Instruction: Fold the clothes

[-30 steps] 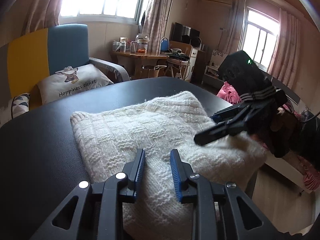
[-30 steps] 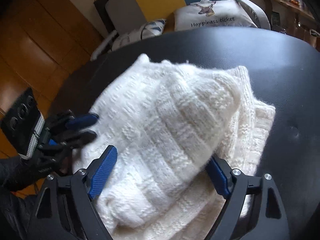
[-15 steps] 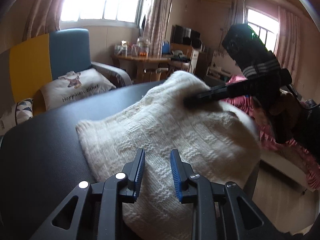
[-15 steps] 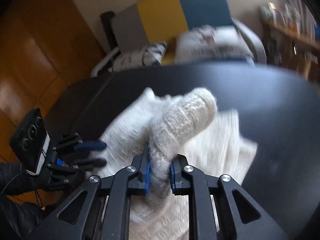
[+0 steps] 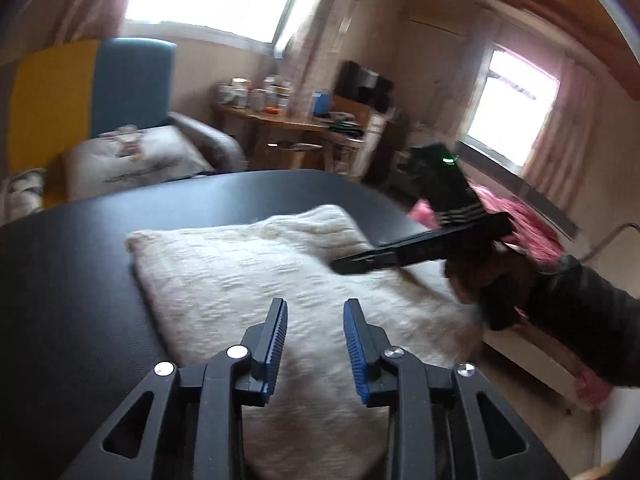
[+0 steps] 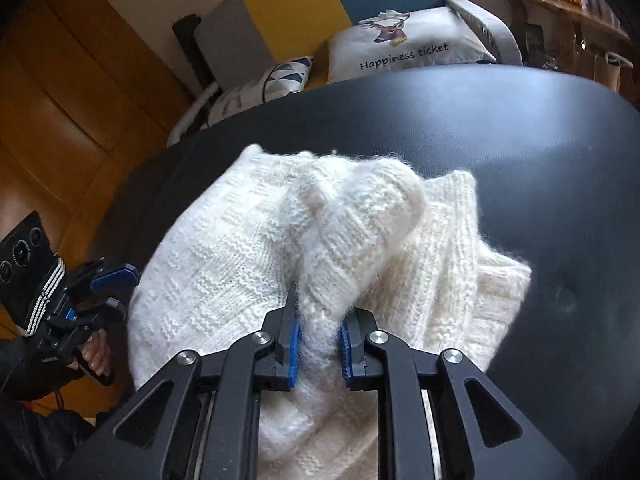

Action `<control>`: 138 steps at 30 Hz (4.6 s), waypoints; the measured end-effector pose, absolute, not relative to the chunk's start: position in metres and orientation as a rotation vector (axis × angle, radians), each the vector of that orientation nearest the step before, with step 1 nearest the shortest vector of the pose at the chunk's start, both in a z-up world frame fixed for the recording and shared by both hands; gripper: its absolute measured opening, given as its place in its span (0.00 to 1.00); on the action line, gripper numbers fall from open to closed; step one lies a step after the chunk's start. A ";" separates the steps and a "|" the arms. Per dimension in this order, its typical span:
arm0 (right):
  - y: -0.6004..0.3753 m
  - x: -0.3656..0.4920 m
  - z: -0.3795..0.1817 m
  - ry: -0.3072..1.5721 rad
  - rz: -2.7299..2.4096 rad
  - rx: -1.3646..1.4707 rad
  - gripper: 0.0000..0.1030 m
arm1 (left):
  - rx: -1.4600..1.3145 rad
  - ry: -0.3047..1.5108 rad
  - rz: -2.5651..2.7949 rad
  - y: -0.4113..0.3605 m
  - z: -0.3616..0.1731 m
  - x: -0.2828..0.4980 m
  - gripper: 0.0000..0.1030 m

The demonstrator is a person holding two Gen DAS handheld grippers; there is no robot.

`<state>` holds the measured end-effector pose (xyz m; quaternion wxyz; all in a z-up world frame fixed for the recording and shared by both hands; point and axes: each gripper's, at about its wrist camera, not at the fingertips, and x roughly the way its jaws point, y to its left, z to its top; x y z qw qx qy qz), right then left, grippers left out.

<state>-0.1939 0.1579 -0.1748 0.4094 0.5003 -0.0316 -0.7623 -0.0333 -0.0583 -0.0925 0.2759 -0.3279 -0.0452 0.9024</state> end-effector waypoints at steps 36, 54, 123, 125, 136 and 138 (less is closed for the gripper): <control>0.221 -0.039 -0.204 -0.204 -1.858 1.194 0.15 | -1.087 0.217 2.272 0.051 -0.103 -0.108 0.32; 0.232 -0.026 -0.129 -0.032 -2.086 0.926 0.26 | -0.981 0.006 2.411 -0.042 -0.089 -0.043 0.33; 0.145 -0.241 -0.168 0.217 -2.101 1.189 0.36 | -1.246 -0.290 2.520 -0.107 -0.135 -0.162 0.35; 0.146 -0.248 -0.190 0.244 -2.120 1.244 0.41 | -1.438 -0.271 2.445 -0.100 -0.161 -0.177 0.35; 0.188 -0.192 -0.133 0.193 -2.148 1.056 0.47 | -1.095 -0.170 2.626 -0.106 -0.114 -0.124 0.35; 0.187 -0.158 -0.119 0.232 -2.088 0.986 0.47 | -1.050 -0.131 2.615 -0.097 -0.109 -0.108 0.35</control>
